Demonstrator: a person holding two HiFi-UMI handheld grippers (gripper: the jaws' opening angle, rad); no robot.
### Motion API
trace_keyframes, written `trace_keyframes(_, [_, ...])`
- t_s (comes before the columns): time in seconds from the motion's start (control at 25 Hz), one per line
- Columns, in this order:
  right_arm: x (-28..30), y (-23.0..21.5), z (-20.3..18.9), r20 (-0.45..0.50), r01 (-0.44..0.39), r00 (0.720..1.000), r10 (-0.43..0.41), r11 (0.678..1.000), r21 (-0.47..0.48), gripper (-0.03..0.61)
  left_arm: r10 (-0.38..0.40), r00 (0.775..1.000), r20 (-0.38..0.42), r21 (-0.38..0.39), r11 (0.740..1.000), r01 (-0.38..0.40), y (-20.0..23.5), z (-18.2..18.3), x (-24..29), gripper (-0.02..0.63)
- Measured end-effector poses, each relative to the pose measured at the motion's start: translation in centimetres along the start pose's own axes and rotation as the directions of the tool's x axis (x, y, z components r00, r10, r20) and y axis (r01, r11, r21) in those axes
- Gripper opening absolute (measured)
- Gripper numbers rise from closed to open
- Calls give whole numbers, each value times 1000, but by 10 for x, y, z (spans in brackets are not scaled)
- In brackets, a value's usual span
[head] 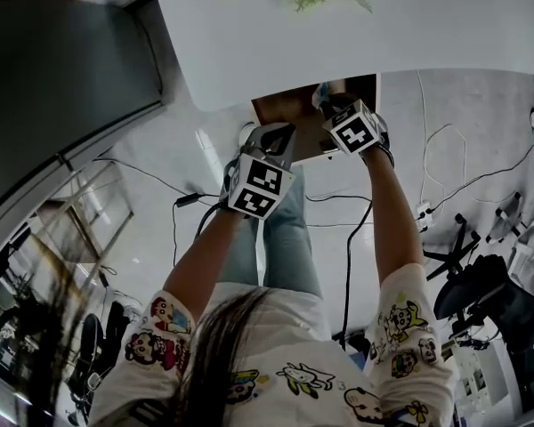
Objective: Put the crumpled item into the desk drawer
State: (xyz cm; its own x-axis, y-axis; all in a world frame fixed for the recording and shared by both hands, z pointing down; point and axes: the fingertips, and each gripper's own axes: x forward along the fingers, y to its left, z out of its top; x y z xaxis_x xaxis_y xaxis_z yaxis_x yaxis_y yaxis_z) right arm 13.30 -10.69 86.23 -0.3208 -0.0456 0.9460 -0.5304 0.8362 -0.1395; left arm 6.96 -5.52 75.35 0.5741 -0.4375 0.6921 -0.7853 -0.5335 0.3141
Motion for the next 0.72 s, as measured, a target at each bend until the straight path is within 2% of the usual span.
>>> trace_keyframes(0.32, [4,6,-2,-12,-30,999,31,999,22,79,20,1000,-7,-9,1000,-20,7,-8,-6,2])
trace_keyframes(0.48, [6,15,-10,-23,-78,997,80,994,77,91,24,1000,-12,-6,1000,-24,10,-5,-8,2])
trace_keyframes(0.72, [-6,13,-1,11,-57,998,57,996,66,94,30,1000,4,-3,1000,-30,14,5,-14,2])
